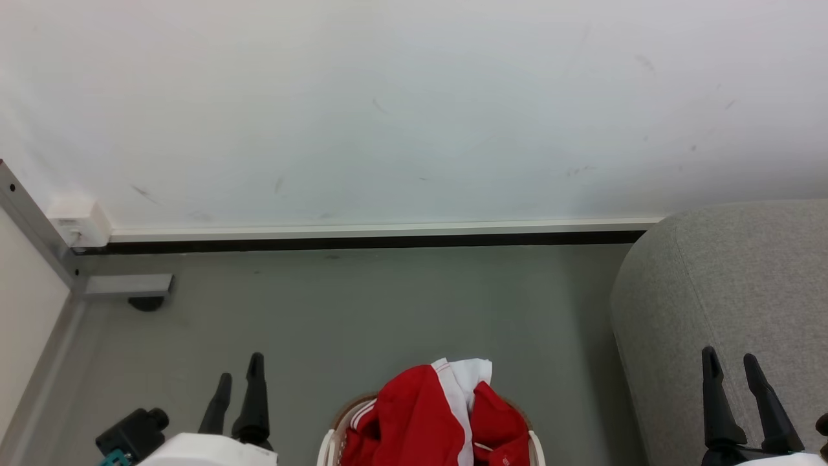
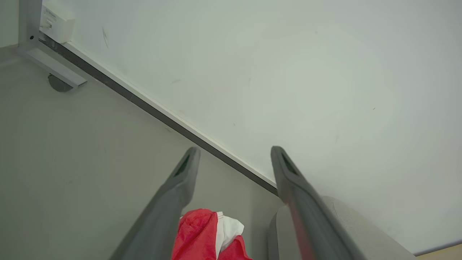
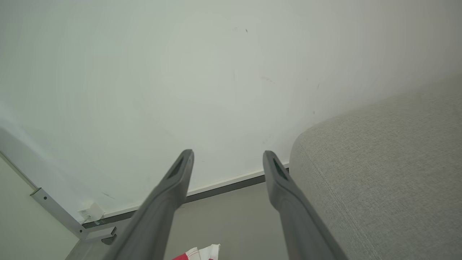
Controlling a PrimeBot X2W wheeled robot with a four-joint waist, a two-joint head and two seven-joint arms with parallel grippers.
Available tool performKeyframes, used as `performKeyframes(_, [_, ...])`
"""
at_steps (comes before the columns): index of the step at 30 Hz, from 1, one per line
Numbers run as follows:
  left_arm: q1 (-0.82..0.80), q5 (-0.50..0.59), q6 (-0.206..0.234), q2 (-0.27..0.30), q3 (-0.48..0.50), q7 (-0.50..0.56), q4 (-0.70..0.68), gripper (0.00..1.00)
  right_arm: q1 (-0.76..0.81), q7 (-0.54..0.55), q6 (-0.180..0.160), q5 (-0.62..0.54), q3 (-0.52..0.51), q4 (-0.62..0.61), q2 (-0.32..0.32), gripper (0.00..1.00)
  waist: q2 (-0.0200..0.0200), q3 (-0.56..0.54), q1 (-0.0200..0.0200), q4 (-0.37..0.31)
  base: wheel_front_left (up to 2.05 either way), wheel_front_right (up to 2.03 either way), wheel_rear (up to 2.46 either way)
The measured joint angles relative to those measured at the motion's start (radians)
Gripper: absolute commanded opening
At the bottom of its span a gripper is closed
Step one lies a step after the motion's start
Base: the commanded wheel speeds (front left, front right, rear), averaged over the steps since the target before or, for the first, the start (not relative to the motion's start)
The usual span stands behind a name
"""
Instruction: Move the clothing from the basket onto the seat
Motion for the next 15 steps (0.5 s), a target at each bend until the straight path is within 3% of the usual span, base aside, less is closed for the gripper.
performKeyframes(15, [0.0, 0.184, 0.0, 0.001, -0.022, -0.042, -0.016, 1.0, 0.012, -0.018, 0.0, -0.176, -0.022, -0.006, 0.022, 1.0, 0.0, 0.0, 0.0, -0.003, 0.0, 0.0, 0.0])
